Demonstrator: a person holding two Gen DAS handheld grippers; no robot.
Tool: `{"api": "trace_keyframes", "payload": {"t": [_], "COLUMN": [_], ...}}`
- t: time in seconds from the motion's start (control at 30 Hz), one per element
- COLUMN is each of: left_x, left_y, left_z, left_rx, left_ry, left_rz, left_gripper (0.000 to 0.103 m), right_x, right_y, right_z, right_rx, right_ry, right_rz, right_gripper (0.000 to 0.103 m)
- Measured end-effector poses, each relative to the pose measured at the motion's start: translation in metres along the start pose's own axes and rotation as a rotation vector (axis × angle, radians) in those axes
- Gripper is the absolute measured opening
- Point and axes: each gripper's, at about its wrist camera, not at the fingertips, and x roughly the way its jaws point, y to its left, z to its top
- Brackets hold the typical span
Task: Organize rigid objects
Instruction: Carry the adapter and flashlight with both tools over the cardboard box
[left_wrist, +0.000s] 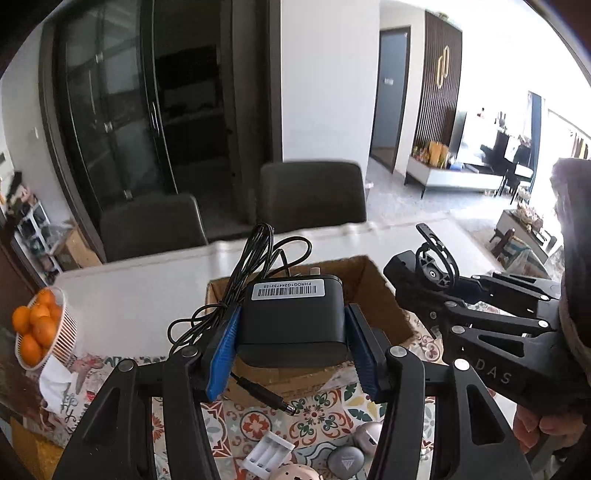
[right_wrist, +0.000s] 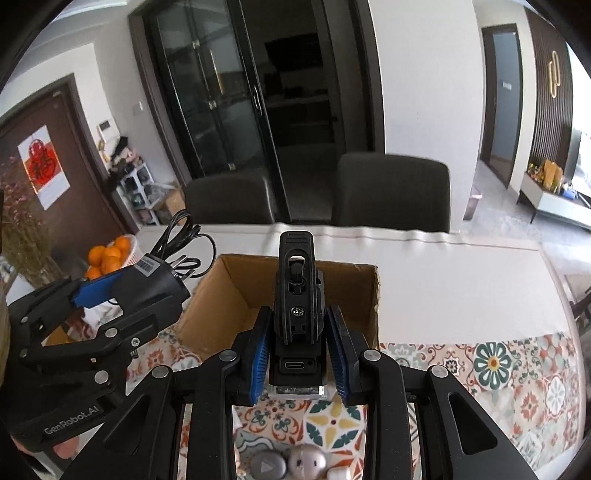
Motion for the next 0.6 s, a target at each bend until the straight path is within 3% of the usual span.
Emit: {"api": "trace_keyframes", "payload": {"t": [0.3, 0.6], "left_x": [0.060, 0.095], "left_y": [0.009, 0.013], "left_z": [0.011, 0.008], "left_rx": [-0.097, -0.126], "left_ry": [0.140, 0.199], "left_rz": [-0.040, -0.035], "left_gripper": [0.055, 0.054], "right_x": [0.055, 0.080], "right_y": [-0.019, -0.026], "right_z": [0.017, 0.019], "right_rx": [0.042, 0.059], "right_ry": [0.133, 0.187], "right_rz": [-0.004, -0.014], "right_gripper": [0.030, 0.030]}}
